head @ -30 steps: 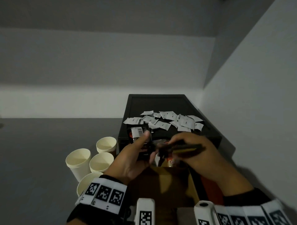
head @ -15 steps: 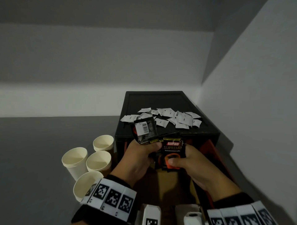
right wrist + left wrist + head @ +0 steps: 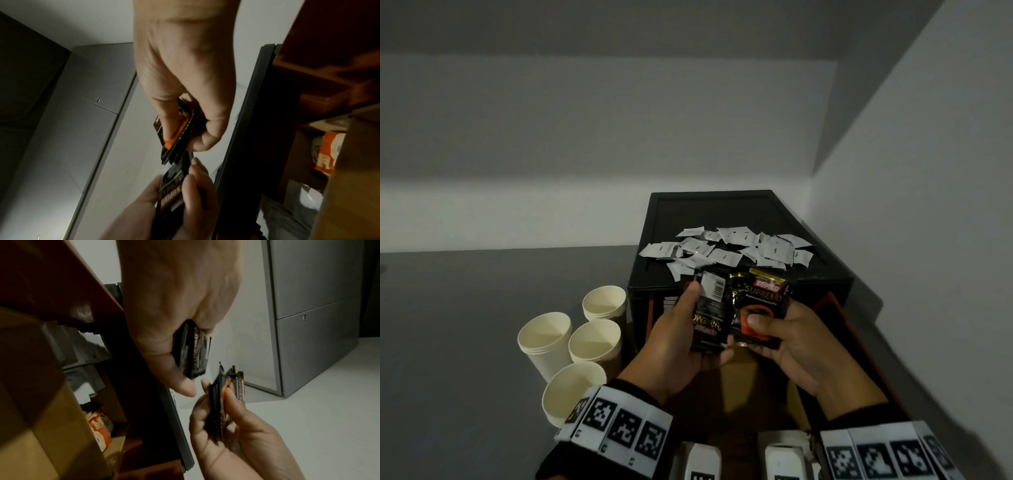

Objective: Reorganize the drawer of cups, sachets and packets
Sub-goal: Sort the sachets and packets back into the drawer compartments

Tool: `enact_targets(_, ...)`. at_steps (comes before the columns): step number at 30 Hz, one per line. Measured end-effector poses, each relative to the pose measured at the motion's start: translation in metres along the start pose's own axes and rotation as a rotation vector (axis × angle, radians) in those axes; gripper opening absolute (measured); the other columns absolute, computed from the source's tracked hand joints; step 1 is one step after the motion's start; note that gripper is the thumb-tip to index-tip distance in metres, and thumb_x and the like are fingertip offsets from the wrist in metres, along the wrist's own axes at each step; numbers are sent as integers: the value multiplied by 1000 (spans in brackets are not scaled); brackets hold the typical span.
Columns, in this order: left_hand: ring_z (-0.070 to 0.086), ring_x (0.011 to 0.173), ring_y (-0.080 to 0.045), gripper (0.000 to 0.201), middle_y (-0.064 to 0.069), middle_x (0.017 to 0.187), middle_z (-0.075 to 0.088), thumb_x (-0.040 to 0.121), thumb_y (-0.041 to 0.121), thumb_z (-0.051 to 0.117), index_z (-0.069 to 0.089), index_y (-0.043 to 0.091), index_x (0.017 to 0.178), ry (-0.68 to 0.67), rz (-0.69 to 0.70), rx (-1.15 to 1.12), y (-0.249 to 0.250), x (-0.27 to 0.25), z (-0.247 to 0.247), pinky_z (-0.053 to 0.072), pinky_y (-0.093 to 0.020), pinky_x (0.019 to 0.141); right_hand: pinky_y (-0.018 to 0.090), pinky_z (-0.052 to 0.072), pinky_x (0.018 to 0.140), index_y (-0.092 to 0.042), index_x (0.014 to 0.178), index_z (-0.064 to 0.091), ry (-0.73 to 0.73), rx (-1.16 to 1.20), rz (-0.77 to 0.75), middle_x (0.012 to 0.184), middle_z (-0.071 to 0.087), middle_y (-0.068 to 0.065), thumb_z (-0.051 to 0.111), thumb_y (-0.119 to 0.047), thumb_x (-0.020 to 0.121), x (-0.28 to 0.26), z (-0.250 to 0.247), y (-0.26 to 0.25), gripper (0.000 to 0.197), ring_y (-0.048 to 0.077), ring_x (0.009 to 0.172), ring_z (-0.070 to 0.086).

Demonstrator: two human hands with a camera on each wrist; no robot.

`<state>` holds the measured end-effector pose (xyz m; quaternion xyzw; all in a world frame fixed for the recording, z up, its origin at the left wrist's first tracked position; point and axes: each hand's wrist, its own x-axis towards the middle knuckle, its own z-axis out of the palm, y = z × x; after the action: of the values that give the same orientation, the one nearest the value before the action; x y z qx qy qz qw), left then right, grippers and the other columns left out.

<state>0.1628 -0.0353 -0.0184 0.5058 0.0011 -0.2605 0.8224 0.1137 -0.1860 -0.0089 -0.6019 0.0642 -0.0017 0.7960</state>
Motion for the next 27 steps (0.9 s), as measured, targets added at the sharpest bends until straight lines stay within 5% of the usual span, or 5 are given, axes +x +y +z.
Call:
enact_targets(10, 62, 65, -19, 53, -11, 81, 66, 86, 54, 48, 60, 9, 111, 23, -39, -20, -10, 4, 0, 50, -25, 50, 35, 53, 75, -14, 92, 65, 119, 69, -174, 87, 72, 2, 57, 8, 83, 2, -3, 1, 26, 23, 90, 66)
enact_targets(14, 67, 70, -26, 67, -15, 89, 68, 74, 53, 57, 56, 5, 121, 3, -67, -198, 0, 8, -9, 57, -31, 54, 23, 47, 74, -30, 84, 68, 56, -867, -766, 86, 64, -22, 69, -9, 74, -4, -7, -2, 23, 10, 89, 61)
enact_targets(18, 70, 65, -25, 14, -17, 79, 71, 83, 4, 54, 62, -2, 93, -51, -2, -123, 12, 4, -16, 59, -35, 61, 22, 47, 71, -21, 84, 73, -72, -1187, -837, 86, 58, -20, 66, -15, 72, 0, 5, 4, 15, 13, 86, 57)
enact_targets(22, 69, 61, -23, 17, -15, 75, 70, 86, -11, 46, 61, -2, 88, 52, 169, -66, 11, 8, -22, 57, -36, 52, 12, 42, 74, -34, 80, 62, 159, -742, -552, 86, 60, -19, 66, -1, 80, -2, 9, -8, 33, -5, 83, 54)
enact_targets(27, 70, 83, -31, 30, -15, 91, 72, 83, -10, 52, 59, 2, 110, 75, 305, 14, 7, 6, -10, 58, -46, 66, 31, 47, 69, -18, 91, 62, 22, -17, -83, 87, 69, 0, 55, 4, 85, 3, 5, -10, 24, 18, 87, 64)
